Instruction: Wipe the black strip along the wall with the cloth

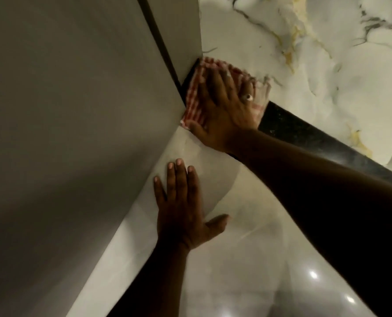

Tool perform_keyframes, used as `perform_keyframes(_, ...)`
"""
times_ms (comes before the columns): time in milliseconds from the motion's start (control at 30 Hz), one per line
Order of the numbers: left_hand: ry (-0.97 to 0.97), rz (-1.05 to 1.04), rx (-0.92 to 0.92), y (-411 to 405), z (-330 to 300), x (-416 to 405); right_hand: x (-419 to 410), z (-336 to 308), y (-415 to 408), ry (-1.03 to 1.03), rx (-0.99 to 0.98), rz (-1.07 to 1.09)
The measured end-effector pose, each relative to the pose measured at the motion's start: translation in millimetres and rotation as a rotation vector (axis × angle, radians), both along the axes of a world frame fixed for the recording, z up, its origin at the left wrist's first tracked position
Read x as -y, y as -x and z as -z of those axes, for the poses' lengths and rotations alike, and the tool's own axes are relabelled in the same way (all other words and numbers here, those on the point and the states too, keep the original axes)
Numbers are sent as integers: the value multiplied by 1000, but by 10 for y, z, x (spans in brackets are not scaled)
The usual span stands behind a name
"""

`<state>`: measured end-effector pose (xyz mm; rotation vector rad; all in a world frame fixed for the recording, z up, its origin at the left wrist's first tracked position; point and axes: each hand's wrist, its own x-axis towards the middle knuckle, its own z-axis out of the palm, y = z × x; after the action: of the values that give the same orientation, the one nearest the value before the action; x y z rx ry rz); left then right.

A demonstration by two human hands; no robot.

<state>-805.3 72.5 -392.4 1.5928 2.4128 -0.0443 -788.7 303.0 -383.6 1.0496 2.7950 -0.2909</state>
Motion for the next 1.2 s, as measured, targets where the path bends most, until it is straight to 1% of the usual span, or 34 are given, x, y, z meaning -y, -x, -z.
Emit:
perform_keyframes(100, 15, -9, -3, 30, 1, 5, 107, 6, 138, -6, 3, -92)
perform_keyframes(200, -41, -6, -25, 12, -10, 11, 184, -30, -345, 26, 44, -334)
perform_keyframes(267, -68, 2, -41, 7, -2, 13, 92, -40, -680, 36, 37, -390)
perform_keyframes(300, -64, 2, -40, 10, 0, 7, 32, -37, -762, 14, 26, -360)
perform_keyframes(333, -55, -1, -37, 6, -2, -4, -6, -30, -768, -5, 27, -281)
perform_keyframes(400, -38, -9, -29, 15, -5, 1, 10, -12, -536, -16, 26, -10)
perform_keyframes(467, -15, -8, -16, 3, -15, -26, -10, -7, -157, 18, 2, 272)
perform_keyframes(500, -3, -2, -16, 0, -15, -35, -32, -2, 24, 41, -16, 357)
perform_keyframes(533, 9, 3, -15, 0, -8, -37, -52, 7, 161, 55, -27, 383)
perform_keyframes(567, 23, 2, -11, 5, -1, -30, -60, 21, 257, 55, -25, 343)
perform_keyframes(600, 33, -2, -11, 23, 3, -20, -53, 36, 319, 42, -15, 254)
perform_keyframes(667, 43, 2, -16, 39, 1, -10, -6, 34, 287, 18, 8, 25)
perform_keyframes(767, 38, 10, -18, 29, -34, -4, -54, -10, -50, -7, 40, -321)
perform_keyframes(833, 24, 14, -21, 28, -52, -19, -163, -33, -386, 0, 38, -459)
perform_keyframes(867, 22, 12, -21, 27, -54, -24, -192, -45, -548, 13, 26, -453)
perform_keyframes(900, 24, 8, -21, 27, -57, -24, -201, -49, -675, 25, 11, -388)
perform_keyframes(933, 28, 9, -19, 25, -60, -23, -192, -38, -753, 24, -6, -262)
perform_keyframes(967, 31, 11, -16, 21, -59, -23, -158, -9, -767, 7, -21, -80)
perform_keyframes(1033, 38, 12, -9, 30, -48, -22, -54, 42, -581, -11, -33, 372)
perform_keyframes(1067, 39, 13, -9, 38, -36, -15, 7, 44, -444, 0, -35, 540)
perform_keyframes(1100, 35, 17, -9, 41, -22, -9, 77, 32, -344, 14, -36, 609)
perform_keyframes(1133, 25, 20, -11, 43, -16, -4, 151, 25, -305, 26, -38, 554)
perform_keyframes(1167, 12, 22, -15, 42, -12, -3, 236, 16, -341, 40, -41, 377)
perform_keyframes(1200, 3, 20, -23, 47, -12, 8, 328, -6, -445, 58, -38, 131)
